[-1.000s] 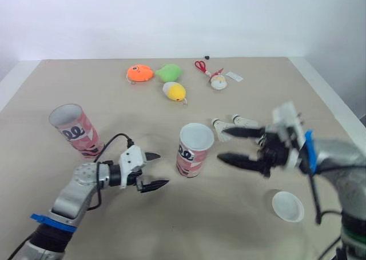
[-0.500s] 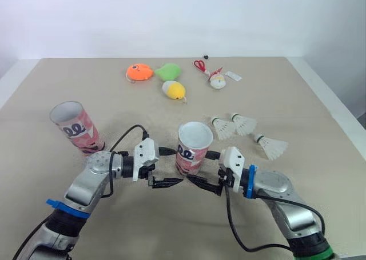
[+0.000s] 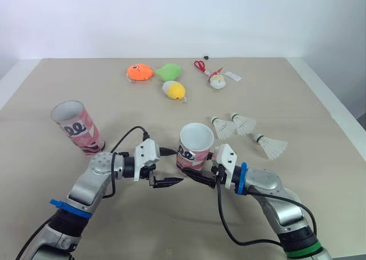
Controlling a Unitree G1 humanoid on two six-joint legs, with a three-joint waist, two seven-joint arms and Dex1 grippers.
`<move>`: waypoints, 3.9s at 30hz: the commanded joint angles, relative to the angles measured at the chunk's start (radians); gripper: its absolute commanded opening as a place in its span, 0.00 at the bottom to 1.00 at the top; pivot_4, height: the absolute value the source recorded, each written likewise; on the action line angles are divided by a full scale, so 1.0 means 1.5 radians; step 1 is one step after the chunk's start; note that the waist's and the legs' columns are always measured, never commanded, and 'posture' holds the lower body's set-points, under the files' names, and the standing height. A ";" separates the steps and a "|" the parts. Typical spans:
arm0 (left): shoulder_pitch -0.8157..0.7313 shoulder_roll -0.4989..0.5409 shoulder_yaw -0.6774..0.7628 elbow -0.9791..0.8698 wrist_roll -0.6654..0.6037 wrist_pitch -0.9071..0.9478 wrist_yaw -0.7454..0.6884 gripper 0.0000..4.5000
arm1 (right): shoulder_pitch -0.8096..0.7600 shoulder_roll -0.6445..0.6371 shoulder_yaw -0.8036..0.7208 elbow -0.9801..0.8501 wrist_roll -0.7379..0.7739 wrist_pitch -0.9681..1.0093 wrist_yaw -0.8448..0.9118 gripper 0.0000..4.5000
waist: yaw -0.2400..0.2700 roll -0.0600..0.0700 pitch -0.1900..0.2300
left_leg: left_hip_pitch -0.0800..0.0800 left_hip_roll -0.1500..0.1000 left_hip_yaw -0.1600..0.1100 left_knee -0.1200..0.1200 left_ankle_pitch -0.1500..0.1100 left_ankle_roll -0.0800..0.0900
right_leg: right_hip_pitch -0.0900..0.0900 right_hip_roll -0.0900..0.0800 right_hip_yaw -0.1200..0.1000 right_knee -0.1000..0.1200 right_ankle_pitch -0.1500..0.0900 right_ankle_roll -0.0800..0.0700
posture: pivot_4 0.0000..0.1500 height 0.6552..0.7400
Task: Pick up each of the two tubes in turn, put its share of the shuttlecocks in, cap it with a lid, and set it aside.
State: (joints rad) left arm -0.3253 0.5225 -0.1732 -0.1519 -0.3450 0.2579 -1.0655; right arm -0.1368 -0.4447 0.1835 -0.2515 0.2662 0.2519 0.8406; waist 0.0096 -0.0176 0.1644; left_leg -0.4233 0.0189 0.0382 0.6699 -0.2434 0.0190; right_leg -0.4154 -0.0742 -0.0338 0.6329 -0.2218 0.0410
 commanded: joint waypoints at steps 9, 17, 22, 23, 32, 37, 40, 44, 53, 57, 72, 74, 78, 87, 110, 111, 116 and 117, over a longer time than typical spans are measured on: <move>-0.193 -0.041 0.051 -0.083 -0.119 0.131 0.064 1.00 | 0.022 -0.002 -0.327 -0.197 0.199 0.160 -0.217 0.66 | 0.002 0.000 0.001 | 0.002 -0.001 -0.001 0.002 0.001 -0.001 | 0.004 0.000 0.000 -0.001 0.000 0.005 | 1.00 1.00; -0.254 -0.207 -0.099 0.048 -0.021 0.047 0.074 1.00 | 0.043 -0.012 -0.550 -0.029 0.135 0.092 -0.380 0.66 | 0.006 0.001 0.000 | 0.002 -0.004 0.000 0.002 0.000 0.000 | 0.004 0.000 0.001 -0.001 0.002 0.002 | 1.00 1.00; -0.262 -0.284 -0.141 0.106 0.022 0.008 0.093 1.00 | 0.060 -0.004 -0.563 0.038 0.101 0.050 -0.416 0.66 | -0.003 0.006 0.000 | 0.002 -0.004 0.002 0.001 0.000 0.001 | 0.003 0.000 0.004 -0.001 0.001 0.001 | 1.00 1.00; -0.262 -0.295 -0.145 0.112 0.027 0.005 0.096 1.00 | 0.057 -0.001 -0.565 0.054 0.096 0.044 -0.427 0.66 | -0.003 0.006 0.000 | 0.003 -0.004 0.003 0.001 0.000 0.001 | 0.003 0.000 0.005 0.000 0.001 0.002 | 1.00 1.00; -0.234 -0.301 -0.151 0.088 0.042 0.021 0.105 1.00 | 0.053 0.012 -0.562 0.228 0.063 -0.017 -0.485 0.66 | -0.002 0.007 -0.001 | 0.006 -0.003 0.003 0.001 0.001 0.003 | 0.004 0.002 0.007 0.000 0.001 0.003 | 1.00 1.00; -0.224 -0.293 -0.144 0.075 0.038 0.032 0.109 1.00 | 0.068 0.008 -0.559 0.239 0.060 -0.026 -0.488 0.90 | -0.001 0.007 -0.001 | 0.007 -0.003 0.004 0.001 0.001 0.003 | 0.005 0.002 0.009 0.000 0.002 0.005 | 1.00 1.00; -0.221 -0.292 -0.144 0.070 0.037 0.035 0.112 1.00 | 0.086 0.016 -0.570 0.202 0.079 -0.031 -0.481 0.99 | 0.000 0.007 -0.001 | 0.007 -0.004 0.004 0.001 0.001 0.003 | 0.005 0.002 0.012 0.000 0.002 0.005 | 1.00 1.00; -0.215 -0.290 -0.133 0.070 0.034 0.037 0.119 1.00 | 0.145 0.035 -0.573 0.095 0.114 -0.031 -0.461 0.99 | 0.000 0.007 -0.001 | 0.007 -0.004 0.008 0.001 0.000 0.004 | 0.004 0.002 0.016 -0.001 0.003 0.006 | 1.00 1.00; -0.135 -0.221 -0.076 0.027 0.035 0.053 0.154 1.00 | 0.287 0.025 -0.569 -0.178 0.235 0.031 -0.395 0.99 | -0.004 0.008 -0.002 | 0.008 -0.003 0.009 0.001 -0.001 0.005 | 0.004 0.003 0.018 -0.001 0.000 0.007 | 1.00 1.00; -0.066 -0.169 -0.027 0.002 0.049 0.037 0.190 1.00 | 0.235 -0.084 -0.432 -0.288 0.267 0.094 -0.293 0.99 | -0.013 0.007 -0.001 | 0.011 -0.003 0.010 0.001 0.000 0.005 | 0.005 0.005 0.021 -0.001 0.002 0.005 | 1.00 1.00; 0.301 -0.223 0.137 -0.248 0.119 -0.031 0.501 1.00 | -0.108 -0.137 -0.020 -0.094 0.180 0.080 0.033 0.99 | 0.000 -0.002 0.002 | 0.010 0.001 0.009 0.001 -0.003 0.002 | 0.004 0.009 0.023 -0.003 0.004 -0.001 | 1.00 1.00; 0.355 -0.256 0.152 -0.277 0.129 -0.034 0.549 1.00 | -0.126 -0.104 0.000 -0.037 0.153 0.046 0.048 0.99 | 0.000 -0.003 0.002 | 0.010 0.001 0.009 0.001 -0.003 0.002 | 0.004 0.009 0.023 -0.003 0.004 -0.001 | 1.00 1.00; 0.400 -0.289 0.197 -0.267 0.156 -0.052 0.622 1.00 | -0.160 -0.047 0.012 0.025 0.125 0.007 0.058 0.99 | 0.001 -0.003 0.002 | 0.011 0.001 0.008 0.001 -0.003 0.002 | 0.004 0.010 0.022 -0.002 0.004 -0.002 | 1.00 1.00; 0.332 -0.295 0.319 -0.134 0.117 -0.020 0.699 1.00 | -0.168 -0.004 0.023 0.052 0.097 0.000 0.066 0.99 | 0.000 -0.004 0.002 | 0.011 0.004 0.009 0.002 -0.002 0.002 | 0.004 0.011 0.020 -0.001 0.004 -0.003 | 1.00 1.00; 0.129 -0.190 0.310 0.182 0.101 -0.091 0.595 1.00 | -0.149 0.029 0.003 0.014 0.100 0.031 0.002 0.99 | 0.000 0.001 -0.001 | 0.013 0.005 0.009 0.001 0.001 0.000 | 0.004 0.011 0.019 0.000 0.007 -0.004 | 1.00 1.00; 0.126 -0.189 0.310 0.185 0.100 -0.092 0.595 1.00 | -0.149 0.030 0.003 0.013 0.100 0.032 0.001 0.99 | 0.000 0.001 -0.001 | 0.013 0.005 0.009 0.001 0.002 0.000 | 0.004 0.011 0.018 0.000 0.008 -0.004 | 1.00 1.00; 0.119 -0.188 0.315 0.193 0.095 -0.089 0.601 0.84 | -0.144 0.028 0.003 0.007 0.099 0.035 -0.003 1.00 | 0.000 0.002 -0.002 | 0.013 0.006 0.009 0.001 0.002 0.000 | 0.004 0.011 0.017 0.000 0.008 -0.005 | 1.00 1.00; 0.121 -0.188 0.315 0.190 0.094 -0.088 0.600 0.84 | -0.141 0.027 0.003 0.005 0.097 0.035 -0.004 1.00 | 0.000 0.002 -0.002 | 0.013 0.006 0.009 0.001 0.002 0.000 | 0.004 0.011 0.017 0.000 0.008 -0.005 | 1.00 1.00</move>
State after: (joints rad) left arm -0.1595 0.2423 0.3032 0.0981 -0.2007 0.1052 -0.1637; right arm -0.3518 -0.4059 0.2149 -0.1977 0.4064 0.3082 0.8407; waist 0.0101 -0.0153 0.1618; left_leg -0.4031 0.0284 0.0523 0.6715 -0.2402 0.0187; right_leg -0.4095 -0.0570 -0.0082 0.6324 -0.2098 0.0334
